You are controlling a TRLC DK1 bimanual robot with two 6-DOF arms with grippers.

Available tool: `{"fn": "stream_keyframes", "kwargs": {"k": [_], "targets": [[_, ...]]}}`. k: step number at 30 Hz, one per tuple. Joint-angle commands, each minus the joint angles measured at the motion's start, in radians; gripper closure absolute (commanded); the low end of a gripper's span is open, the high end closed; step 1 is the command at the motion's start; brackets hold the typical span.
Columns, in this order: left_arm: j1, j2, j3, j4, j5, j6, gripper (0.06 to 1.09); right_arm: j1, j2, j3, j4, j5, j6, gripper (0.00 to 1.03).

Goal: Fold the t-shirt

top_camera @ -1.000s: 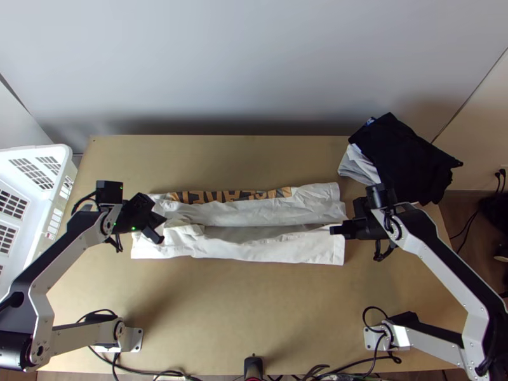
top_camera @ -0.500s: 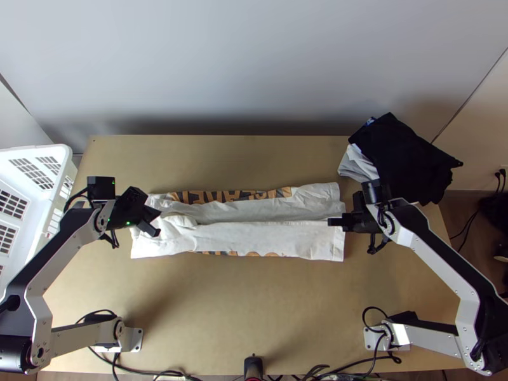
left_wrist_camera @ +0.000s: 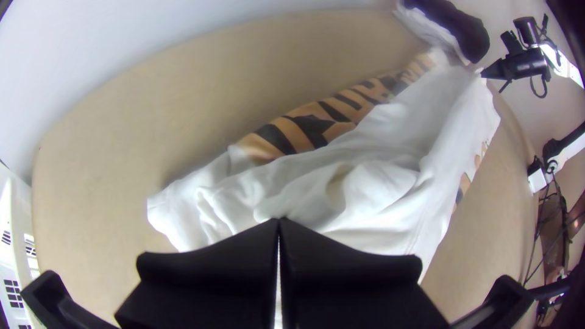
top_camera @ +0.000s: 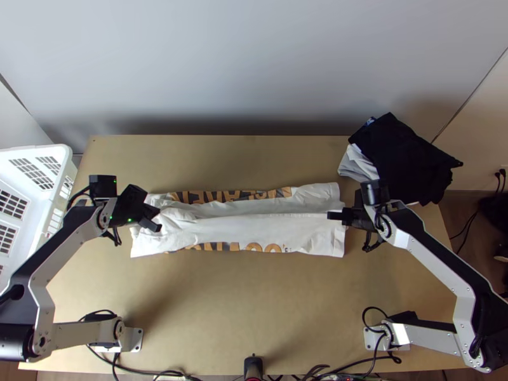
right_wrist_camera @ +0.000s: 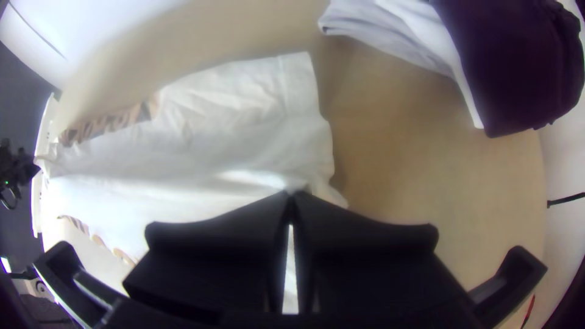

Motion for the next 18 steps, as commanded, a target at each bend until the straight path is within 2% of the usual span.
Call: {"fn": "stream_keyframes", "kwargs": {"k": [1,10,18], "targets": [[-0.012,0.057,0.001,0.062,-0.041,-0.032,1.05,0.01,0.016,-0.023,0.121,0.025,0.012,1.0],[-0.084,0.155,0.016,0.075,-0.191,-0.049,1.05,0.02,0.129,-0.061,0.243,0.07,0.007,1.0],[-0.087,0.192,0.03,0.076,-0.226,-0.066,1.05,0.025,0.225,-0.055,0.323,0.148,-0.03,1.0]]}}
